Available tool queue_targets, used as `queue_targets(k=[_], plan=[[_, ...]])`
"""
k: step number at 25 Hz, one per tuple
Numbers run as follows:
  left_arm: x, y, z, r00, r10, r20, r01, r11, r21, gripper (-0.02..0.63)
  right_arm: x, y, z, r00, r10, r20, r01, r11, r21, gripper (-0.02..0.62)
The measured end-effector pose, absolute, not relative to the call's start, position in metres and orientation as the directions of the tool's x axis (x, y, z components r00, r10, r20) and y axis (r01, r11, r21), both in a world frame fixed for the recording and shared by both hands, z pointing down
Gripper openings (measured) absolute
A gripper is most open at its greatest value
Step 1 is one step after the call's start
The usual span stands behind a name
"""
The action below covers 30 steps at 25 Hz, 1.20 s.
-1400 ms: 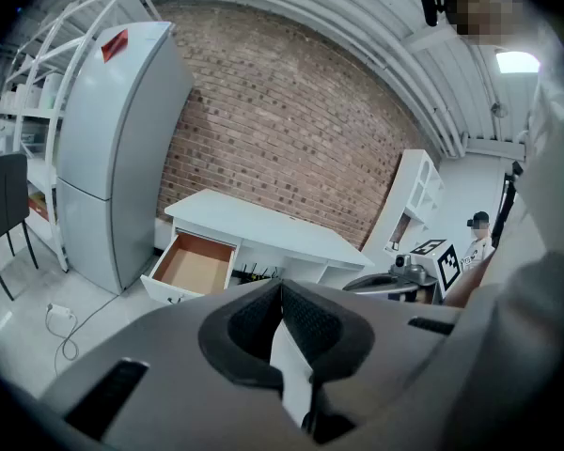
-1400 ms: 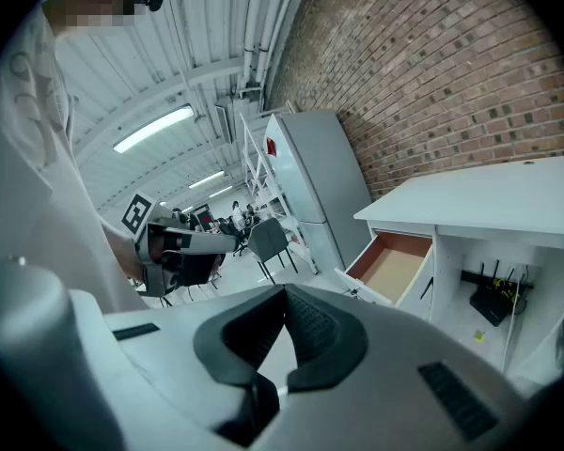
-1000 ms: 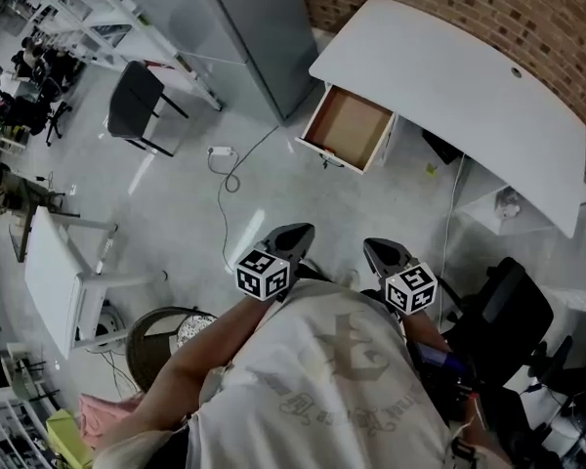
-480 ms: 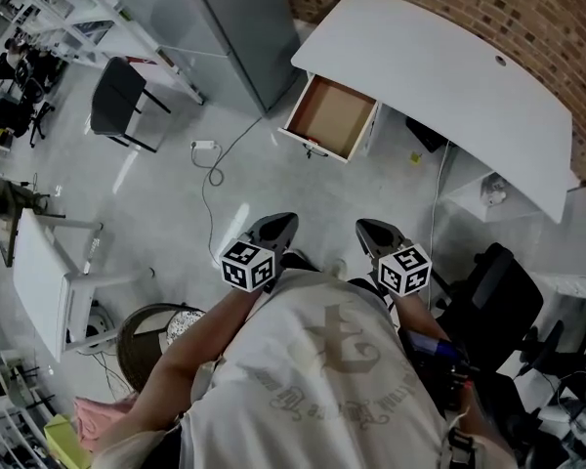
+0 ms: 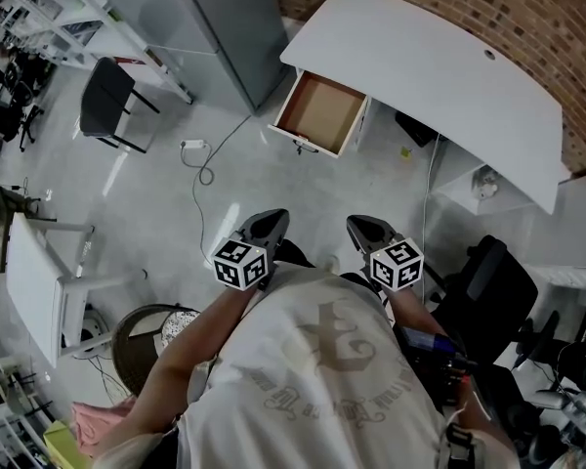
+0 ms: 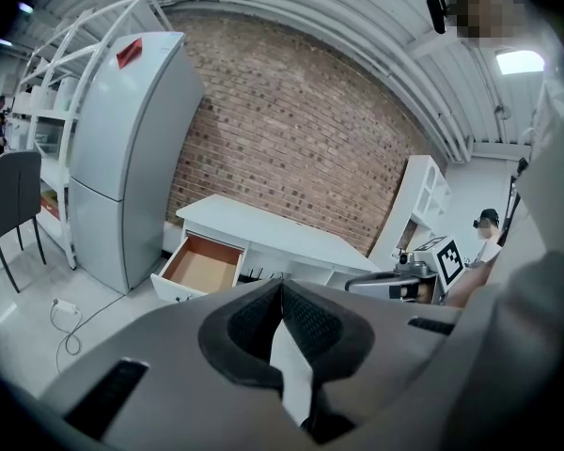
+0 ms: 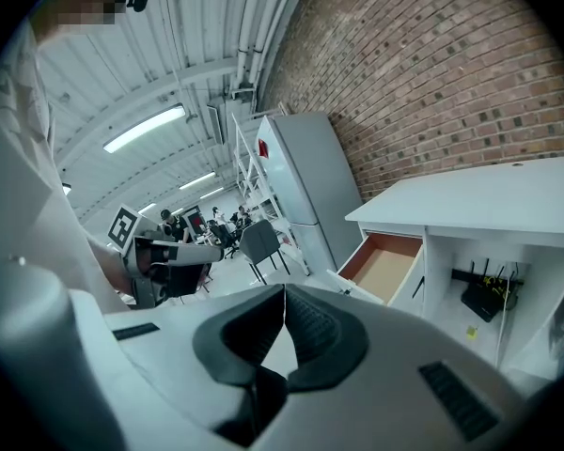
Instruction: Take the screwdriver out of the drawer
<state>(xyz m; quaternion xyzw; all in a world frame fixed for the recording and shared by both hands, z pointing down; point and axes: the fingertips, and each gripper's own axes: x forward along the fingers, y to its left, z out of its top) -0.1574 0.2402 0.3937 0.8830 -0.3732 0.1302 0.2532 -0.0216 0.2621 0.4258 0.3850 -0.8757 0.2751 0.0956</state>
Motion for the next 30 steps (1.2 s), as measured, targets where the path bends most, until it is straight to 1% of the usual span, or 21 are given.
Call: queue_targets(k=[5, 15, 20, 30], plan=[[-0.165, 0.244, 0.394, 0.678, -0.601, 0.423, -0.734, -0.581, 0.351, 0.021, -0.022, 0.262, 0.428, -0.677, -0.631, 0.379, -0.733, 0.533, -0.423, 0.023], [-0.171, 0.249, 0.393, 0.656, -0.628, 0.419, -0.755, -0.554, 0.351, 0.021, -0.025, 0.264, 0.434, -0.684, -0.608, 0.403, -0.728, 0.533, -0.431, 0.023], [-0.174, 0.242, 0.384, 0.645, -0.643, 0.413, -0.764, -0.552, 0.333, 0.021, -0.023, 0.258, 0.428, -0.688, -0.61, 0.392, -0.723, 0.539, -0.431, 0.023], [-0.173, 0.234, 0.388, 0.644, -0.637, 0.424, -0.765, -0.553, 0.332, 0.021, -0.024, 0.251, 0.436, -0.689, -0.606, 0.398, -0.723, 0.53, -0.444, 0.023]])
